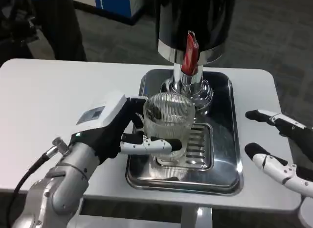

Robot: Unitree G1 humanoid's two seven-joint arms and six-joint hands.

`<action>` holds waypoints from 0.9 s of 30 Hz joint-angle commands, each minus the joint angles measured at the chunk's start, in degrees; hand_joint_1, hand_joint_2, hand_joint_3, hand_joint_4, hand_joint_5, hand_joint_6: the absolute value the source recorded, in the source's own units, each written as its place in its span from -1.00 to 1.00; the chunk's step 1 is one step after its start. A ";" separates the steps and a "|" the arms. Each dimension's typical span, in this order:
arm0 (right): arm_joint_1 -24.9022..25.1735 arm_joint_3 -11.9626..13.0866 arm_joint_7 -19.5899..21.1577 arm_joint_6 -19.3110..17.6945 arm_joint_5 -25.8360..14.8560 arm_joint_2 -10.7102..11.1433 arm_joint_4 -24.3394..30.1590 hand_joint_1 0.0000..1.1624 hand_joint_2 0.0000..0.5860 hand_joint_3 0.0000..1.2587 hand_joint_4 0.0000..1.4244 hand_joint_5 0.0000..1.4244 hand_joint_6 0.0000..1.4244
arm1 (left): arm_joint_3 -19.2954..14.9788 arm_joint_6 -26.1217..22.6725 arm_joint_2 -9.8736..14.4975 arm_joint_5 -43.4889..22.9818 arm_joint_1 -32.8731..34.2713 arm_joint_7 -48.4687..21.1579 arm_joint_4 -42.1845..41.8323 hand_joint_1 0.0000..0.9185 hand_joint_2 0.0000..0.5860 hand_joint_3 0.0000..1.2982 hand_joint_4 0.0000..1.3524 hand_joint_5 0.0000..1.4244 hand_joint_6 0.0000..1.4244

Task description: Grasp the cup under the faucet to collect the drink, then remove the cup.

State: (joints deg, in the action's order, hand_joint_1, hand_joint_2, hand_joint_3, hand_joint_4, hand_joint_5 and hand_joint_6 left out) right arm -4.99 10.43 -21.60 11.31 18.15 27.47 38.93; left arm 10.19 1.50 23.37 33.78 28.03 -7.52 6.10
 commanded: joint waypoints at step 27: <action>-0.21 0.55 0.89 0.06 -1.22 -0.41 -0.13 -0.44 0.32 -0.69 -0.81 -0.85 -0.82 | -0.10 -0.34 0.61 -3.01 -0.65 -3.11 -0.48 -0.64 -0.80 -1.00 -1.00 -1.00 -1.00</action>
State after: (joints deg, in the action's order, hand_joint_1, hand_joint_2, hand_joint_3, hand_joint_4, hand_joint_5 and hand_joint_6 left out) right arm -4.96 10.54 -21.52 11.39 17.45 27.39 38.76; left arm 10.28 1.41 23.39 31.59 28.02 -9.99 6.27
